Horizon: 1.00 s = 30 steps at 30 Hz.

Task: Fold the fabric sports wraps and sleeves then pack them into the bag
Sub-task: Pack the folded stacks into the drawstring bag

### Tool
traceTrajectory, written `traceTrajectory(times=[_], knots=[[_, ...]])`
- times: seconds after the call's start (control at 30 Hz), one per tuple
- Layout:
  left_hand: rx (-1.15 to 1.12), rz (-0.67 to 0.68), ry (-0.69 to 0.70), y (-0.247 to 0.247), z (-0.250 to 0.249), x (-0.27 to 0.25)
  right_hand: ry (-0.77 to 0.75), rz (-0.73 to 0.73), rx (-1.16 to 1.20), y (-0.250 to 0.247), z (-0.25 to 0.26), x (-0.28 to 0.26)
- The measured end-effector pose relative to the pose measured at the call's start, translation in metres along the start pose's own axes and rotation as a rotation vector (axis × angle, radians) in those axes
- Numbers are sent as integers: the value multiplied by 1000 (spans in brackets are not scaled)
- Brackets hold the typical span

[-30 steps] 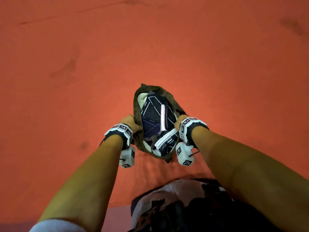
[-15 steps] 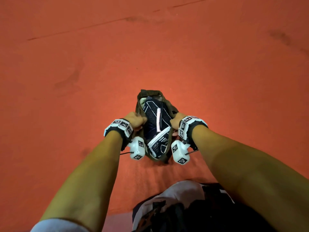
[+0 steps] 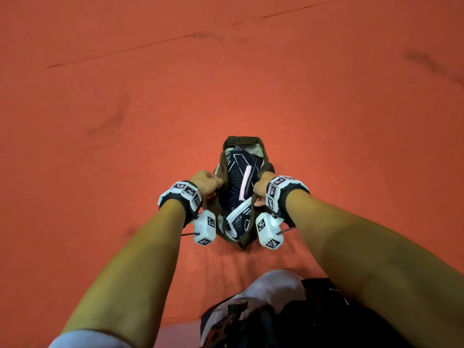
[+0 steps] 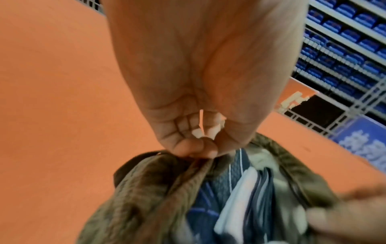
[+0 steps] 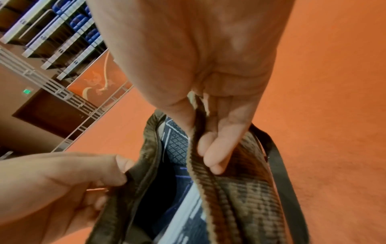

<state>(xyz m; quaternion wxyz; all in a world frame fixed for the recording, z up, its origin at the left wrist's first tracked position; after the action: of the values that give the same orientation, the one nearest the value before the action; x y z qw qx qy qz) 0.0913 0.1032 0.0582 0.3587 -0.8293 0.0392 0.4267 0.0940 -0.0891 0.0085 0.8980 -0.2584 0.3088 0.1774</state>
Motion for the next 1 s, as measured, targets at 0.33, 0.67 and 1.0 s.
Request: traceTrajectory(times=[0.33,0.67,1.0], knots=[[420,25,204,16,11,-6,-84,-44,-171,7,30,0],[900,97,117,38,36,4,-220,75,-301,11,42,-27],[999,164,42,48,41,-1,-253,271,-207,25,36,-42]])
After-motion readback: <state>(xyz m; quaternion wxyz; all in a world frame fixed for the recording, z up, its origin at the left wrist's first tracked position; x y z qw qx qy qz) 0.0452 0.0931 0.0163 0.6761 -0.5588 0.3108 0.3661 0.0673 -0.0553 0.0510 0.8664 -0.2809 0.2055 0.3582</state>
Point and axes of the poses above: each hand's wrist, its own x-axis towards the middle knuckle, its own y-axis out of the palm, z = x × y, the point moved 4 cm from there along x, towards the middle knuckle, and after that the axes turned 12 degrees about -y, right-handed, at the moved point
